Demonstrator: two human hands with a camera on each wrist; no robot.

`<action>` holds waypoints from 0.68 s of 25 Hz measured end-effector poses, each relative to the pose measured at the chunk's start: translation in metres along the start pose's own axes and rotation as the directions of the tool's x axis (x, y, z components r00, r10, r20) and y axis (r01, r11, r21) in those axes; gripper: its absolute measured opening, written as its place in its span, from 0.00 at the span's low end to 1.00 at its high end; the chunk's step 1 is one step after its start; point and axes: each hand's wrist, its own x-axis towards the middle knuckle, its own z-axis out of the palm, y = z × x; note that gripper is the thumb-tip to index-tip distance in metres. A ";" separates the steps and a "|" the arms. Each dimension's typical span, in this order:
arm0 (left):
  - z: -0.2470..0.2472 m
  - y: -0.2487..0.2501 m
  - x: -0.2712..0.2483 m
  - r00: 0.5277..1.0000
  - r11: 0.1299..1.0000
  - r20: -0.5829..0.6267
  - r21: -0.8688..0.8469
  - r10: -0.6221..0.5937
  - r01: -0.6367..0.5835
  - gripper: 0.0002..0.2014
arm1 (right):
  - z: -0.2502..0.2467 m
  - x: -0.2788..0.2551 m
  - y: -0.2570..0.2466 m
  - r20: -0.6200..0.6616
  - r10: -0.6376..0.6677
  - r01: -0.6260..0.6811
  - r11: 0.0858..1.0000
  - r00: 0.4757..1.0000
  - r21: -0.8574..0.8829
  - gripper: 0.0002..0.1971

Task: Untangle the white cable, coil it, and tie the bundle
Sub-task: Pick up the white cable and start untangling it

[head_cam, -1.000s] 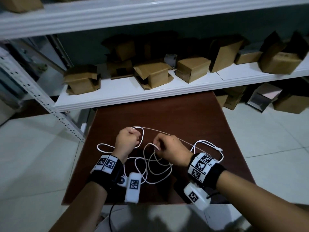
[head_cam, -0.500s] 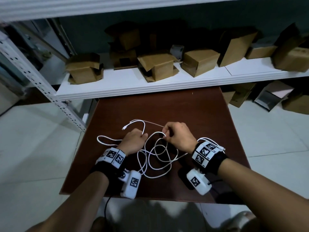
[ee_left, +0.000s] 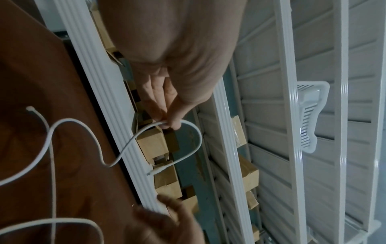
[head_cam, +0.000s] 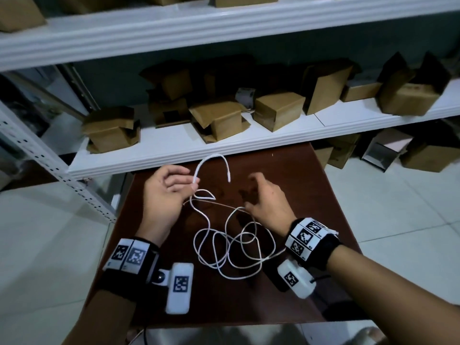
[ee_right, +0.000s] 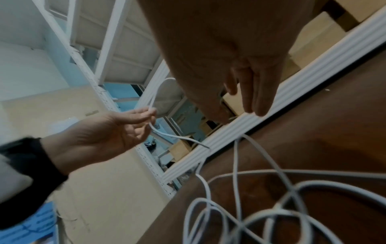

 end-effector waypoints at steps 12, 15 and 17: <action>0.014 0.012 -0.009 0.959 1.000 0.283 0.028 -0.010 0.003 0.07 | -0.034 0.011 -0.038 -0.122 0.000 0.081 0.749 0.992 0.657 0.02; 0.010 0.016 -0.007 0.935 0.992 0.350 0.124 -0.049 0.005 0.04 | -0.050 0.015 -0.036 -0.148 0.060 0.068 0.684 0.987 0.727 0.02; 0.007 0.014 -0.006 0.938 0.981 0.338 0.192 -0.079 0.014 0.08 | -0.059 0.018 -0.029 -0.211 0.079 0.097 0.698 0.974 0.710 0.03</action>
